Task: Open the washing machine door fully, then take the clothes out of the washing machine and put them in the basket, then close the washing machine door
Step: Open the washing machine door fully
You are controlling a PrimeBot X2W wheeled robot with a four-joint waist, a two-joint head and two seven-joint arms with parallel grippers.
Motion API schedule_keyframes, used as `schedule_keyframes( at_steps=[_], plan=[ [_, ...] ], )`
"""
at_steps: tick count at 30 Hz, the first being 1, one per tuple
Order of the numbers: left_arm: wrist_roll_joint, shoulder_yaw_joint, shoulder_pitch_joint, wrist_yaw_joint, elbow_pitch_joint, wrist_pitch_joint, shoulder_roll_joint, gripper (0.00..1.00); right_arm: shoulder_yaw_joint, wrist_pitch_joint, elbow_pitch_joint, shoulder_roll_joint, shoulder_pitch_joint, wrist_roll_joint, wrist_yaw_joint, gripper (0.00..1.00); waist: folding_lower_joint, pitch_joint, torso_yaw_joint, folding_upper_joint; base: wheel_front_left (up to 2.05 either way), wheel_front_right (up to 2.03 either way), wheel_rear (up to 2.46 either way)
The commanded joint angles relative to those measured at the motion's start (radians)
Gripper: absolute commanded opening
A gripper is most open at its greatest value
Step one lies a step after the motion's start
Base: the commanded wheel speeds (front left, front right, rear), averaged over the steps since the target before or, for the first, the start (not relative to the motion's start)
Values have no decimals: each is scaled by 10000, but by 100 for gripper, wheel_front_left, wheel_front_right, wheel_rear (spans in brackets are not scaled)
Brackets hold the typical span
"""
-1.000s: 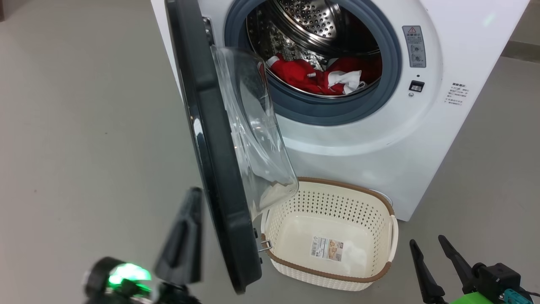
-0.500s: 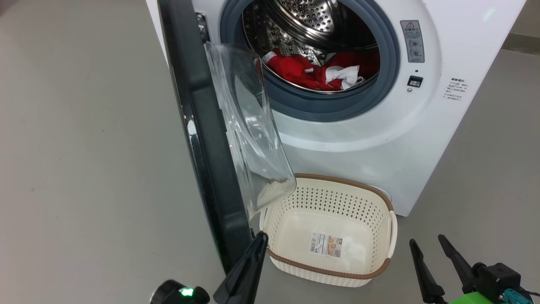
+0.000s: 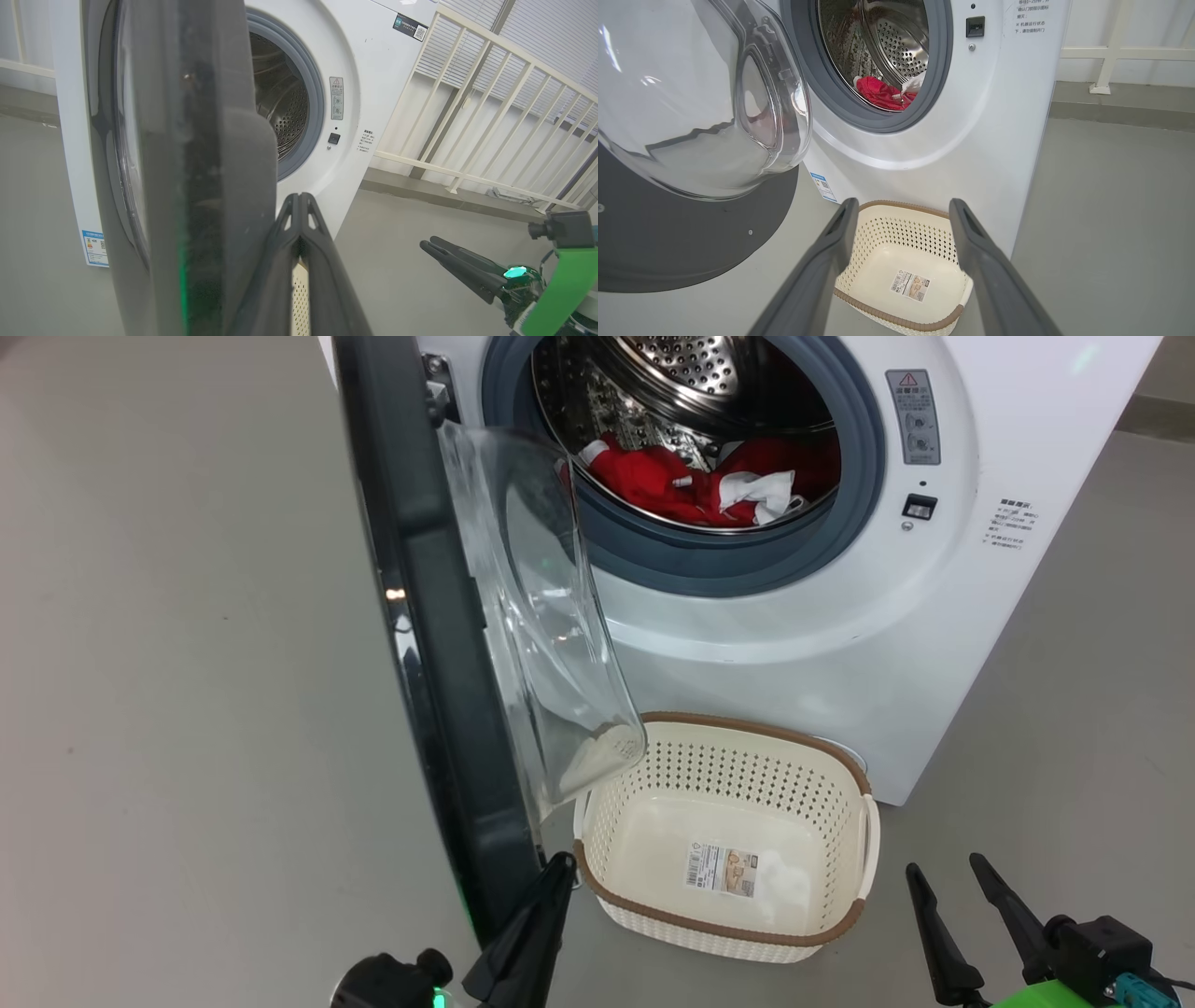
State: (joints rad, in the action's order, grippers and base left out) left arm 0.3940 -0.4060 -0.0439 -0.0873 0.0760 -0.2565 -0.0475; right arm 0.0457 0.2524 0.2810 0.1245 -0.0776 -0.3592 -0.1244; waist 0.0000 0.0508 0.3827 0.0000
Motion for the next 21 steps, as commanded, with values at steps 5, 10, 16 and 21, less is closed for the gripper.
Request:
schedule_keyframes(
  at_steps=[5, 10, 16, 21],
  plan=[
    [30, 669, -425, 205, -26, -53, -27, 0, 213, 93, -286, 175, 359, 84, -63, 100, 0, 27, 7, 0, 0, 0, 0],
    [-74, 1039, -267, 324, -69, -53, -27, 0, 227, 93, -298, 162, 381, 90, -63, 100, 0, 40, 31, 0, 0, 0, 0],
    [-297, 1670, 10, 449, -224, -53, -27, 0, 214, 93, -324, 168, 394, 97, -63, 100, 0, 61, 110, 0, 0, 0, 0],
    [-408, 2191, 189, 479, -301, -53, -27, 0, 209, 93, -347, 177, 420, 107, -63, 100, 0, 99, 180, 0, 0, 0, 0]
  ],
)
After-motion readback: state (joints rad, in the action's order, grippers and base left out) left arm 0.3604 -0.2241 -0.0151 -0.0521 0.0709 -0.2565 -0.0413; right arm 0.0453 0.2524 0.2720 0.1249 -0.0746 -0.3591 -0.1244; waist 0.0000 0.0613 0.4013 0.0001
